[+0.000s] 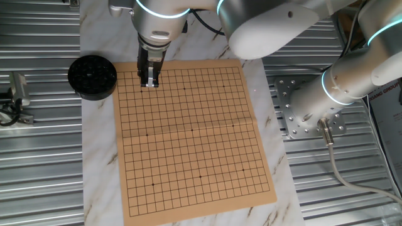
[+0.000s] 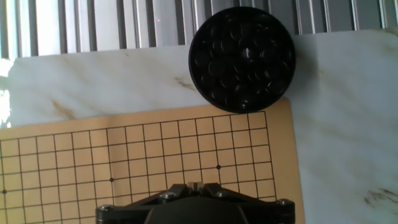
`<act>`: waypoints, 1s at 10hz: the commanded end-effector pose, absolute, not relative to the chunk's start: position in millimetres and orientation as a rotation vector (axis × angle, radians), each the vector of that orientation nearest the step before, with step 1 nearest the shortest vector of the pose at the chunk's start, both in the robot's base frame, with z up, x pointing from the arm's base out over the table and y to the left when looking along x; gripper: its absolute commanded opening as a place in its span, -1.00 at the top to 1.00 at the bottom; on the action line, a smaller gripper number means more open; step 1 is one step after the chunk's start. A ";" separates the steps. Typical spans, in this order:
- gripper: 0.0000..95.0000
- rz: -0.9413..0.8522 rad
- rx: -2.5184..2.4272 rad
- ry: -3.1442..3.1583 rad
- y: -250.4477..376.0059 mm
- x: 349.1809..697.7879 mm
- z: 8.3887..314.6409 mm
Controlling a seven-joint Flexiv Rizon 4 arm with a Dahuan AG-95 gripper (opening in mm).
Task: Play the first move as black on the 3-4 point in the upper right corner of the Go board
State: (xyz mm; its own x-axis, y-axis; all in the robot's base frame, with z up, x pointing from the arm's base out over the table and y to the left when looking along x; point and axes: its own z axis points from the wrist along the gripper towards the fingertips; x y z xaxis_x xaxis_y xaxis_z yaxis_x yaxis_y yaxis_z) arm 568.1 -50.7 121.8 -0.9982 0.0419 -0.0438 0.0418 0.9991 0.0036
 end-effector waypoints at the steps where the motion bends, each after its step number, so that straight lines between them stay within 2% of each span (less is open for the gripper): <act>1: 1.00 0.018 0.030 3.097 -50.8 567.7 121.7; 10: 1.00 0.010 0.199 3.085 -50.8 567.7 121.7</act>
State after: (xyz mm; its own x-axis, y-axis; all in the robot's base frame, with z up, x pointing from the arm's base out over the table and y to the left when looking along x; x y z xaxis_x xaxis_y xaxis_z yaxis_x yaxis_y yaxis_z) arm 567.0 -51.0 121.6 -0.9903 0.1296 -0.0505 0.1292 0.9916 0.0096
